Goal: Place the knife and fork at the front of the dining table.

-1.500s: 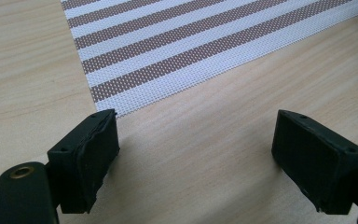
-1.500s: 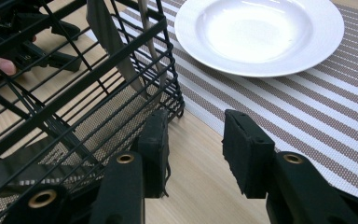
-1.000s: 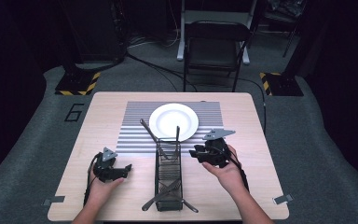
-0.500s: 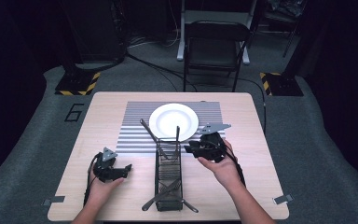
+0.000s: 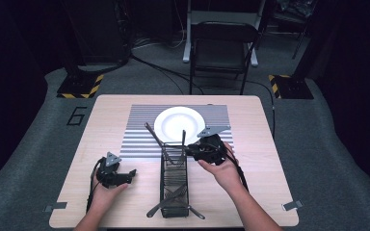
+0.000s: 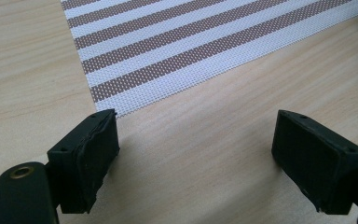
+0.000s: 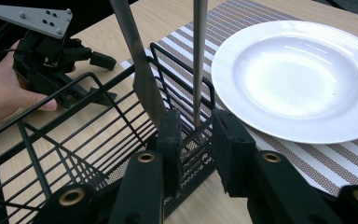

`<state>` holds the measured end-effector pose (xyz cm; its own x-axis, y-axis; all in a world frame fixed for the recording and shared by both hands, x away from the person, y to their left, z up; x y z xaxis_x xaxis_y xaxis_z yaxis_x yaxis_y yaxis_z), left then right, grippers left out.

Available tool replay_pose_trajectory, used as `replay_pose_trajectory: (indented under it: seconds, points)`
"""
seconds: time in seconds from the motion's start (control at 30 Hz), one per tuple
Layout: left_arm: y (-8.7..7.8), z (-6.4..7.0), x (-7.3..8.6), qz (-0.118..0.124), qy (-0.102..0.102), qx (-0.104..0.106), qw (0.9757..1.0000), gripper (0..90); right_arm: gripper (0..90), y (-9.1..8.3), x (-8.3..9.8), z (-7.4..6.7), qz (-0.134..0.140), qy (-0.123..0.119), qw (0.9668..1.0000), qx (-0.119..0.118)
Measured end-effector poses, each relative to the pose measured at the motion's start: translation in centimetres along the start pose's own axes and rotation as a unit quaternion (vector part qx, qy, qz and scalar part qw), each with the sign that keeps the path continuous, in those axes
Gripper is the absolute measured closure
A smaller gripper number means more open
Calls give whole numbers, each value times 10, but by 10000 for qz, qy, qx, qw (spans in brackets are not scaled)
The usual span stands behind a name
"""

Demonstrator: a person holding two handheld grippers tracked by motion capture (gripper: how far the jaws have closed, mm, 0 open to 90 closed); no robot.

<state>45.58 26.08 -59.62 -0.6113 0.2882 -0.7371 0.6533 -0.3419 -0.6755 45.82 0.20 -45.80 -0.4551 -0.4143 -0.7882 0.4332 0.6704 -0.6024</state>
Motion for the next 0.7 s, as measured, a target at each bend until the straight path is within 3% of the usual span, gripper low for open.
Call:
replay_pose_trajectory:
  seconds: [0.7]
  points:
    - [0, 1, 0, 11, 19, 20, 10000, 146, 767, 15, -8, 2, 24, 53, 9999, 121]
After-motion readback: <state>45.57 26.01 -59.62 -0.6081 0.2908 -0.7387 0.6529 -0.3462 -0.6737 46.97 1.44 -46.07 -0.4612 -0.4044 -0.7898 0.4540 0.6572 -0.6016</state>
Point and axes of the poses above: each handheld gripper's, and its own axes: y roughly forward along the jaws, x roughly out of its underside, z roughly to its right, the point moved 10 cm from there along y, roughly forward along the jaws, and after that the axes turned 1 degree about -y, right-handed, at the moved point
